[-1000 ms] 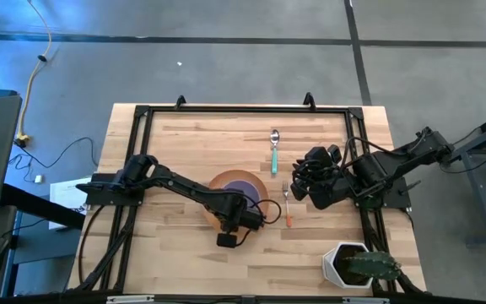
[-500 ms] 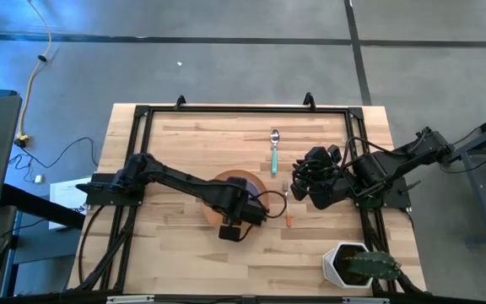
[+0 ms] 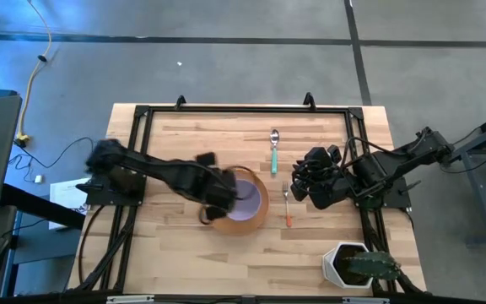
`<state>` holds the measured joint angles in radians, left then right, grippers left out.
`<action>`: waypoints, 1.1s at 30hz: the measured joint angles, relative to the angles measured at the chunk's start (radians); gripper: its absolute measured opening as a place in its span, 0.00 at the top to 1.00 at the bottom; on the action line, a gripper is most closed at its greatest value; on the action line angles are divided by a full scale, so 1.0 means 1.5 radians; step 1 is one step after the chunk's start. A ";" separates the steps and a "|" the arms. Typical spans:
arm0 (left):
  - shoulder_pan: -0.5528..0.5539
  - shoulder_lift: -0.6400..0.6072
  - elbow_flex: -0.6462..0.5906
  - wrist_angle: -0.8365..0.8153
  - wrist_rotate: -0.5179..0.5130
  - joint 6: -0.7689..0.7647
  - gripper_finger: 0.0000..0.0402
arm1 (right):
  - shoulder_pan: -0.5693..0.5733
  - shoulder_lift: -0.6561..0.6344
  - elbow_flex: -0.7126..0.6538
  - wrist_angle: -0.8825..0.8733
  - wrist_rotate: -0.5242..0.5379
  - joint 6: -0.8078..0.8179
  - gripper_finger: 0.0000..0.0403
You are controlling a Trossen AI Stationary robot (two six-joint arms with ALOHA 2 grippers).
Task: Set table place
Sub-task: Put the blue spoon into the purple bowl on the orange plate
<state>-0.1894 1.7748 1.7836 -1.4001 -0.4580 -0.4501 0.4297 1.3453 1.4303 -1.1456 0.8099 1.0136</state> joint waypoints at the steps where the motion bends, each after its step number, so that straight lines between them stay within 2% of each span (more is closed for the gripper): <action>1: 0.000 -0.028 -0.037 0.000 -0.004 -0.027 0.64 | 0.000 0.000 0.000 -0.002 0.000 0.000 0.84; 8: -0.001 -0.248 -0.339 0.168 0.030 -0.214 0.64 | -0.050 0.001 0.000 -0.029 -0.031 0.059 0.84; 13: -0.001 -0.339 -0.465 0.242 0.067 -0.275 0.64 | -0.126 0.031 0.001 -0.031 -0.088 0.054 0.84; 18: -0.001 -0.369 -0.499 0.245 0.072 -0.264 0.64 | -0.203 0.087 0.001 0.007 -0.172 0.029 0.84; 24: -0.001 -0.372 -0.499 0.224 0.073 -0.195 0.64 | -0.267 0.163 0.001 0.119 -0.252 -0.033 0.84; 29: -0.001 -0.373 -0.499 0.152 0.073 -0.161 0.64 | -0.311 0.217 0.001 0.164 -0.325 -0.052 0.80; 33: -0.001 -0.373 -0.499 0.085 0.064 -0.154 0.64 | -0.341 0.251 0.001 0.168 -0.351 -0.048 0.75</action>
<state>-0.1902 1.2160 1.0348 -1.2731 -0.3626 -0.6807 -0.0815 1.7211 1.4311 -0.8931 0.2827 0.9417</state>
